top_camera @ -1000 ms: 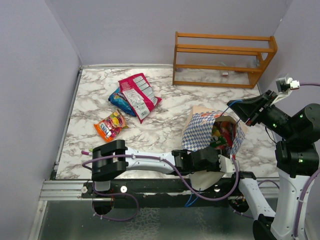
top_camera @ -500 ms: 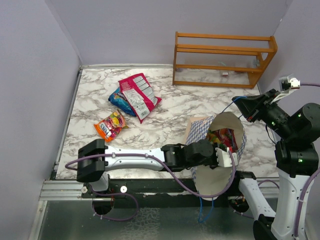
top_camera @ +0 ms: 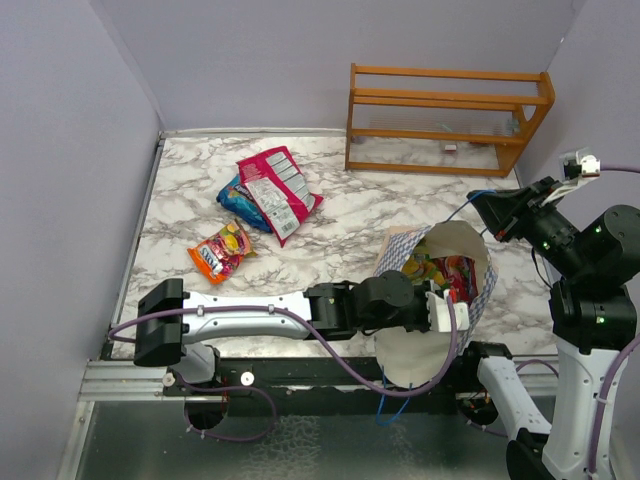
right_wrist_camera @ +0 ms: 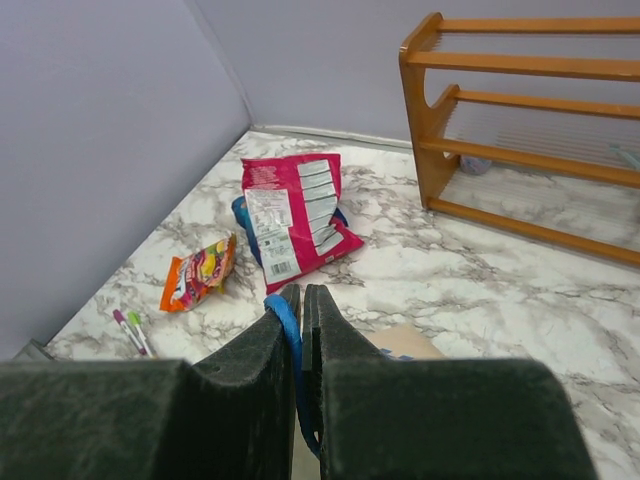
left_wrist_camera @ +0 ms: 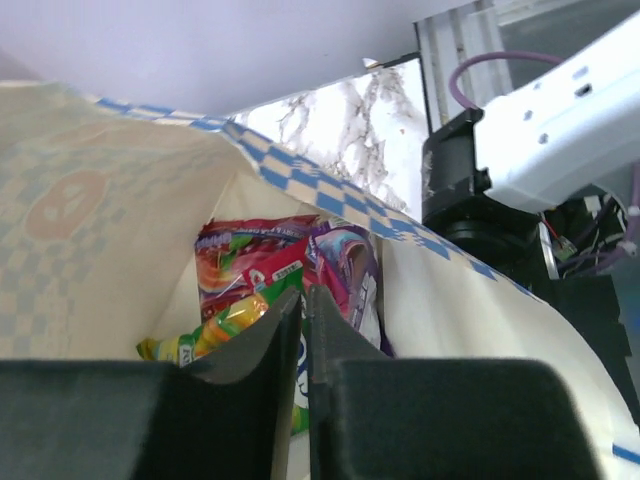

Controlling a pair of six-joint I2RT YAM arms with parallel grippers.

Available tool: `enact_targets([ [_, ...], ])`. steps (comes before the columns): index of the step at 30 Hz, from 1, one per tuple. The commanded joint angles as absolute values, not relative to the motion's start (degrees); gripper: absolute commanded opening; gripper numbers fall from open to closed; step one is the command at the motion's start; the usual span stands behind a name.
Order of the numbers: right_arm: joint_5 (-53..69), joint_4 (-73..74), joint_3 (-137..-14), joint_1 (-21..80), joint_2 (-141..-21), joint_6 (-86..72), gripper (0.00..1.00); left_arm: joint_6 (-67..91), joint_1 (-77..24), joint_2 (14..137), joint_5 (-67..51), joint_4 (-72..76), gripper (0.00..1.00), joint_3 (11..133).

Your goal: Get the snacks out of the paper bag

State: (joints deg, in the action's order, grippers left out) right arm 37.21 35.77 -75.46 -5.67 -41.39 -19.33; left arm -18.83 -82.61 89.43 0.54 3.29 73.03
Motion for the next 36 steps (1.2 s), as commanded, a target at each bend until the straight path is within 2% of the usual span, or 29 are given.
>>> enact_targets([
  [1, 38.77, 31.74, -77.71, -5.50, -41.70, -19.31, 0.07, -28.74, -82.73, 91.04, -8.82, -0.78, 0.18, 76.24],
  [6, 38.92, 31.67, -78.02, -5.49, -41.65, -19.56, 0.07, -36.14, -82.71, 95.05, -9.76, -5.07, 0.37, 77.33],
  [8, 39.16, 31.51, -77.93, -5.52, -41.72, -19.73, 0.07, -37.40, -82.73, 96.59, -9.82, -5.36, 0.53, 77.34],
  [9, 39.39, 31.35, -77.91, -5.46, -41.82, -19.85, 0.07, -37.51, -82.73, 96.82, -9.96, -5.36, 0.57, 78.49],
  [23, 39.89, 32.08, -80.88, -5.45, -42.34, -20.15, 0.07, -36.57, -81.38, 110.63, -1.21, -4.00, 0.60, 83.40],
  [26, 39.86, 32.60, -81.09, -5.53, -42.24, -20.03, 0.07, -35.82, -80.93, 111.14, -0.17, -2.84, 0.57, 82.70],
  [28, 39.87, 32.44, -80.86, -5.48, -42.04, -20.21, 0.07, -35.29, -80.59, 111.03, 0.06, -1.49, 0.51, 81.95],
  [34, 39.50, 32.42, -80.65, -5.53, -41.74, -20.34, 0.07, -34.75, -79.62, 110.62, 1.19, -1.41, 0.19, 81.85],
  [36, 38.94, 32.59, -80.57, -5.47, -41.75, -20.01, 0.07, -34.86, -79.54, 110.04, 1.80, -1.99, 0.12, 82.00],
])
